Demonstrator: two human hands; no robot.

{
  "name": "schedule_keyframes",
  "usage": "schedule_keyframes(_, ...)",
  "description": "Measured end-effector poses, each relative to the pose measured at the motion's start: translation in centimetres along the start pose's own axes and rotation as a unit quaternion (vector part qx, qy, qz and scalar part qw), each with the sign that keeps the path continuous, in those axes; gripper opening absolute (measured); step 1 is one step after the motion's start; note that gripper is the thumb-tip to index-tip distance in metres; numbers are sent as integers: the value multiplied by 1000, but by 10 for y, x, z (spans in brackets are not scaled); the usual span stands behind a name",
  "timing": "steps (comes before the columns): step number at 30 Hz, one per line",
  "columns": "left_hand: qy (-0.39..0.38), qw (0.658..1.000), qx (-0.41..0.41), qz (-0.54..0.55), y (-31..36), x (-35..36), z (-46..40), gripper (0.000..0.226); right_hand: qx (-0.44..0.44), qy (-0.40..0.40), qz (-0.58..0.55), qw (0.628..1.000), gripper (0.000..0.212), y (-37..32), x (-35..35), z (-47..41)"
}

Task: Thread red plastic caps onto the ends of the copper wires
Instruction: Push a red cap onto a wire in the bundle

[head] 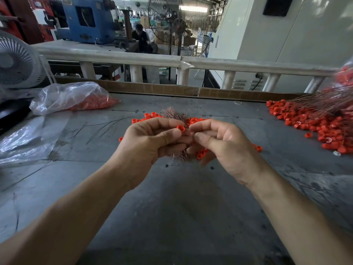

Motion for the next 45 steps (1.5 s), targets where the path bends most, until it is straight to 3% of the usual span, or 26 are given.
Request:
schedule_keyframes(2,11,1000,4,1,2,-3,0,28,-5,69,111,991,12,2,-32,-4)
schedule_keyframes(5,26,1000,2,8,2,-6,-1,30,35,143,296,944,13,10,-79,-2)
schedule_keyframes(11,41,999,-7,12,-1,-10,-2,32,136,72,391,908,25,29,-81,6)
schedule_keyframes(19,33,999,-12,5,-5,-9,-2,32,145,19,459,876,22,32,-60,4)
schedule_keyframes(24,30,999,-13,-3,-6,-8,-1,30,98,30,407,908,20,27,-52,4)
schedule_keyframes(28,23,1000,-9,-9,-7,-5,-2,26,22,68,208,976,14,10,-39,-2)
schedule_keyframes(32,17,1000,-4,-25,-6,-2,-1,27,-40,87,94,991,14,-14,-24,-2)
schedule_keyframes(45,10,996,16,-91,-4,3,1,24,-103,32,162,981,14,-39,-1,1)
Point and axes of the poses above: each hand's wrist, its own z-axis away from the middle knuckle, its own x-axis out of the palm, y = z × x, the point moved 10 cm from there along -z, towards the middle knuckle, and after that the axes turned 12 degrees about -x, right-handed, at the moved point
